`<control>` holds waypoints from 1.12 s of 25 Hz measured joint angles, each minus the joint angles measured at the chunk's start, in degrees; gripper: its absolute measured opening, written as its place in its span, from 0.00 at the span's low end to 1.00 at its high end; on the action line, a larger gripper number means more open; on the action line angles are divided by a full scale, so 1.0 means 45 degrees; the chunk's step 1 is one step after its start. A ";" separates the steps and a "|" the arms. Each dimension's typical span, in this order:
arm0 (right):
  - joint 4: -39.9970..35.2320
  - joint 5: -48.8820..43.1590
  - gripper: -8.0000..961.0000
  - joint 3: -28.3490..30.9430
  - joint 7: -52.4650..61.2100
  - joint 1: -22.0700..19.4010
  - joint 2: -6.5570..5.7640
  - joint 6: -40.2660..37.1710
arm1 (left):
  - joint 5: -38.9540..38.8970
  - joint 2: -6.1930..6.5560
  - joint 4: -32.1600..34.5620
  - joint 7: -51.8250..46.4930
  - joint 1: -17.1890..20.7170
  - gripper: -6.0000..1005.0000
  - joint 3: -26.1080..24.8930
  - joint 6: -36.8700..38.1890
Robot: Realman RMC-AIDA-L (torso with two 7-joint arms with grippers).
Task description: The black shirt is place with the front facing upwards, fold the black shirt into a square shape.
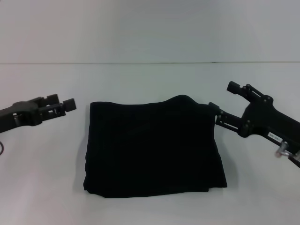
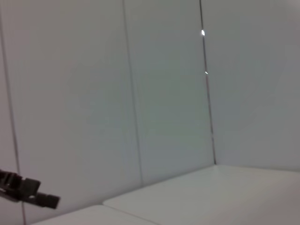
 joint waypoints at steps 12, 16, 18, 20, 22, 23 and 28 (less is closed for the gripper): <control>-0.0336 -0.2000 0.95 -0.0119 -0.0869 -0.1641 0.0031 -0.1262 | -0.0039 -0.0804 0.0056 0.4412 0.1409 0.95 0.1232 0.1501; -0.0042 -0.2176 0.95 -0.0119 -0.1244 -0.2132 0.0056 -0.0436 | 0.0183 -0.0821 0.0057 0.5065 0.1914 0.95 0.1380 0.1414; 0.0146 -0.2205 0.95 -0.0119 -0.1507 -0.2248 0.0048 -0.0152 | 0.0300 -0.0853 0.0000 0.5384 0.2108 0.95 0.1386 0.1233; 0.0263 -0.2213 0.95 -0.0127 -0.1682 -0.2321 0.0040 0.0085 | 0.0359 -0.0864 -0.0033 0.5472 0.2149 0.95 0.1387 0.1111; 0.0305 -0.2215 0.95 -0.0189 -0.1704 -0.2325 0.0041 0.0194 | 0.0680 -0.0905 -0.0063 0.5548 0.2142 0.95 0.1406 0.0689; 0.0326 -0.2218 0.95 -0.0239 -0.1706 -0.2322 0.0042 0.0224 | 0.0806 -0.0927 -0.0065 0.5552 0.2119 0.95 0.1412 0.0589; 0.0357 -0.2221 0.95 -0.0388 -0.1709 -0.2270 0.0045 0.0272 | 0.1031 -0.0986 -0.0070 0.5574 0.2053 0.95 0.1374 0.0418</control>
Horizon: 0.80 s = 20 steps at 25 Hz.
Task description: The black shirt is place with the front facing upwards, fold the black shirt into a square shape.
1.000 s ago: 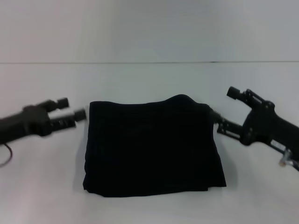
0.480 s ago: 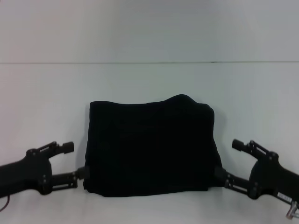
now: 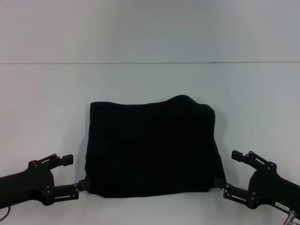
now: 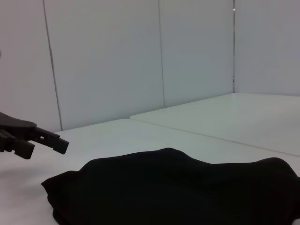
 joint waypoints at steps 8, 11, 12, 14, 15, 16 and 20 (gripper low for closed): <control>0.0010 -0.0001 0.95 -0.0024 0.0000 0.0014 0.0000 0.0000 | -0.0023 -0.0025 0.0027 0.0044 -0.0040 0.95 -0.0022 -0.0044; 0.0010 0.0000 0.95 -0.0023 0.0000 0.0014 0.0000 -0.0042 | -0.0057 -0.0020 0.0014 0.0048 -0.0040 0.95 -0.0040 -0.0048; 0.0011 -0.0001 0.95 -0.0019 0.0000 0.0015 0.0000 -0.0059 | -0.0058 -0.0019 0.0012 0.0049 -0.0049 0.95 -0.0044 -0.0048; 0.0010 0.0000 0.95 -0.0011 0.0000 0.0023 0.0001 -0.0082 | -0.0060 -0.0017 0.0009 0.0050 -0.0067 0.95 -0.0046 -0.0047; 0.0011 -0.0001 0.95 -0.0010 0.0000 0.0032 0.0001 -0.0101 | -0.0062 -0.0014 0.0008 0.0048 -0.0081 0.95 -0.0048 -0.0044; 0.0011 0.0000 0.95 -0.0006 0.0000 0.0032 0.0000 -0.0112 | -0.0064 -0.0009 0.0006 0.0042 -0.0086 0.95 -0.0048 -0.0042; 0.0011 -0.0001 0.95 0.0011 0.0000 0.0033 0.0001 -0.0130 | -0.0071 0.0008 0.0000 0.0009 -0.0096 0.95 -0.0048 -0.0004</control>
